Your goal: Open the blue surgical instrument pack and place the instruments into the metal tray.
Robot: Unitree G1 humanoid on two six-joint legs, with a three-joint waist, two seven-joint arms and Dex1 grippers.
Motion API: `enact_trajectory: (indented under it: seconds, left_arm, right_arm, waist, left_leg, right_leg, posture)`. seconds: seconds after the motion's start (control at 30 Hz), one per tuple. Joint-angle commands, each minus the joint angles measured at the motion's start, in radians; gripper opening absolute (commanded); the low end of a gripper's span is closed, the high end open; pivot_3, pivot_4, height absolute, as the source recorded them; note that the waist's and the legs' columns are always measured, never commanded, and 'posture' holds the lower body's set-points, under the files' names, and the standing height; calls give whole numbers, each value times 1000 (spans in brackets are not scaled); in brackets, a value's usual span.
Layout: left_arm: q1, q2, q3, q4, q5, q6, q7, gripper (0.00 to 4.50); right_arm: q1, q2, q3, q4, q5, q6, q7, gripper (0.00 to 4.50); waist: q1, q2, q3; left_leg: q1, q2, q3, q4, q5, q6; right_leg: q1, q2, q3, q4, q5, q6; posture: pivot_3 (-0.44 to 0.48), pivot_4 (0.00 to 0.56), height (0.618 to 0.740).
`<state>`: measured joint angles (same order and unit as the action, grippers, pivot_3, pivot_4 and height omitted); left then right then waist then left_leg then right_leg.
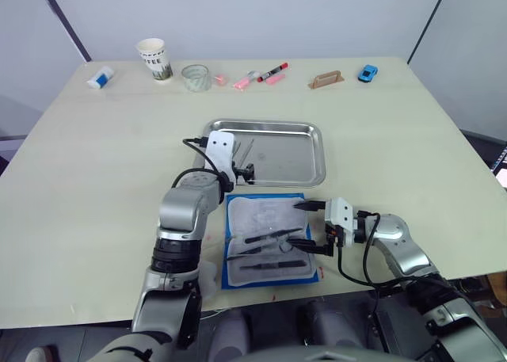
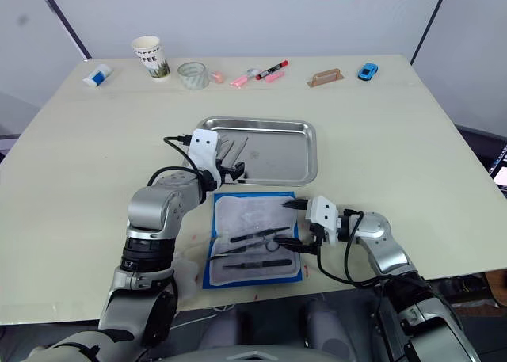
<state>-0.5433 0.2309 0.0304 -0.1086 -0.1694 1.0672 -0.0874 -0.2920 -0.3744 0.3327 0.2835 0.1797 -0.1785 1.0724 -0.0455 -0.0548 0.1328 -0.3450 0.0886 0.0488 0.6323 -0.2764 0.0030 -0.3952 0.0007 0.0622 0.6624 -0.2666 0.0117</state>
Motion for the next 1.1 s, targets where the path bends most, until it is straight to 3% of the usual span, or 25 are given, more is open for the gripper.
enact_trajectory:
  seconds: [0.03, 0.3, 0.47, 0.73, 0.9, 1.1]
  left_arm:
    - [-19, 25, 4, -89, -18, -59, -54, 4379]
    - [-4, 193, 27, -140, -133, -186, -347, 4379]
    - [54, 387, 28, -76, -205, -410, -710, 4379]
    - [161, 545, -14, 1, -262, -612, -1104, 4379]
    - [256, 598, -82, -43, -223, -706, -1219, 4379]
    - [308, 583, -146, -23, -132, -830, -1202, 4379]
  right_arm:
    - [55, -7, 61, 131, -116, 58, -45, 4500]
    - [52, -3, 63, 139, -119, 53, -48, 4500]
    - [47, 0, 63, 149, -120, 49, -47, 4500]
    - [51, -6, 59, 144, -117, 50, -47, 4500]
    - [58, -9, 59, 136, -115, 54, -47, 4500]
    - [64, -12, 61, 130, -111, 61, -38, 4500]
  waist:
    - [0, 0, 0]
    - [-2, 1, 1]
    - [-11, 5, 3]
    - [-13, 6, 4]
    - [-12, 6, 4]
    - [-11, 6, 4]
  left_leg:
    - [0, 0, 0, 0, 0, 0]
    - [0, 0, 0, 0, 0, 0]
    - [0, 1, 0, 0, 0, 0]
    - [-1, 0, 1, -1, 0, 0]
    - [-1, 1, 1, -1, 0, 0]
    - [-1, 1, 0, -1, 0, 0]
  right_leg:
    - [0, 0, 0, 0, 0, 0]
    - [0, -1, 0, 0, 0, -1]
    - [-1, -2, 1, 0, -2, -3]
    - [-1, -2, -3, -1, -3, -5]
    - [-1, -3, -3, -1, -3, -5]
    - [-1, -4, -3, -1, -4, -6]
  posture:
    - [0, 150, 737]
    - [0, 150, 737]
    - [0, 150, 737]
    - [0, 150, 737]
    - [0, 150, 737]
    - [0, 150, 737]
